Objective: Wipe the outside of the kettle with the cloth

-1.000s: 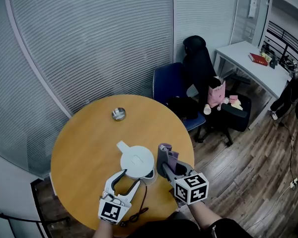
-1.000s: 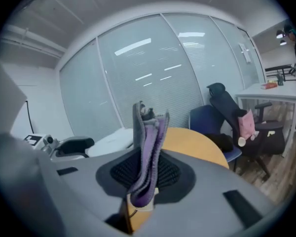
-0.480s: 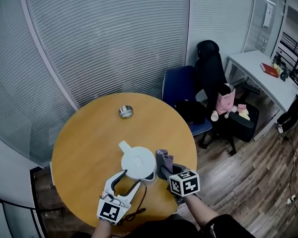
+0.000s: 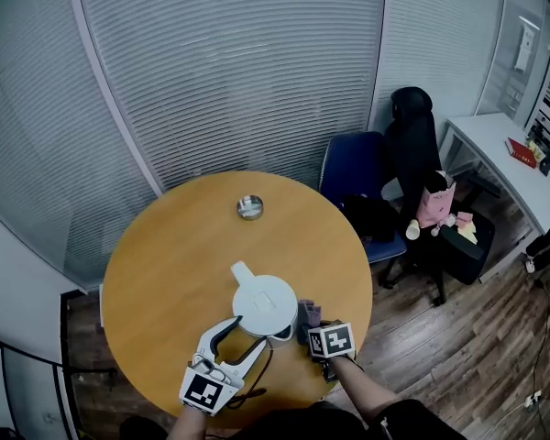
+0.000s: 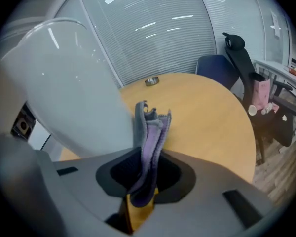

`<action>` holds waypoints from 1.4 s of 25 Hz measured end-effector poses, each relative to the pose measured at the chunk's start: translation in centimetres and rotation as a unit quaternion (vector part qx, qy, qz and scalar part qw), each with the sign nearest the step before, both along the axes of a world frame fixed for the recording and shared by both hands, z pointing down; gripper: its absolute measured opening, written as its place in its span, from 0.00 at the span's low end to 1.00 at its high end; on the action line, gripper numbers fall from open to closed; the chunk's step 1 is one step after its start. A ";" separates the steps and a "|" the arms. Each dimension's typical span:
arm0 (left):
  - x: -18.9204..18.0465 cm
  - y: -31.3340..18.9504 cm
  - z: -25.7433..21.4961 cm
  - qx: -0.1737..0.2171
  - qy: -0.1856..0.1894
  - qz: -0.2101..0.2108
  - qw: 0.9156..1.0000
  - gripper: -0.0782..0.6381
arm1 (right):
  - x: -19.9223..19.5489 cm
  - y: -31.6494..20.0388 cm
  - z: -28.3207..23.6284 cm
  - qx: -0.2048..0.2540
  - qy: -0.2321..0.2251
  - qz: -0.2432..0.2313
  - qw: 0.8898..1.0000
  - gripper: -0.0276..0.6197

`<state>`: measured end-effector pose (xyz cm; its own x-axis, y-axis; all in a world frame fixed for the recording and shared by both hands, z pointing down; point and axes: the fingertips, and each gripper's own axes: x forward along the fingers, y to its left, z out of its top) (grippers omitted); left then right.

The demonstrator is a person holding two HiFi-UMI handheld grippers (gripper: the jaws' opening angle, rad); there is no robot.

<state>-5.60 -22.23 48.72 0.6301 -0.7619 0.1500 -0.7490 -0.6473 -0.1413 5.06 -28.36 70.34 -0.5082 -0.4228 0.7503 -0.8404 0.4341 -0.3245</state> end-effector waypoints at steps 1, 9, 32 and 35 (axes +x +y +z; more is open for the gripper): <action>0.0 0.0 0.0 0.000 0.001 -0.002 1.000 0.42 | 0.0 -0.1 0.3 -0.002 0.000 -0.003 1.000 0.17; 0.0 -0.1 0.1 -0.001 0.013 -0.012 1.000 0.43 | 1.1 -2.8 -6.4 0.088 -0.038 -0.005 0.995 0.17; 0.4 -0.3 0.1 0.001 0.033 -0.050 0.998 0.43 | -4.1 -6.0 -13.9 0.210 -0.073 -0.337 0.915 0.17; 0.4 -0.3 0.1 -0.001 0.036 -0.054 0.998 0.44 | -4.1 -5.9 -9.5 0.165 -0.082 -0.337 0.923 0.17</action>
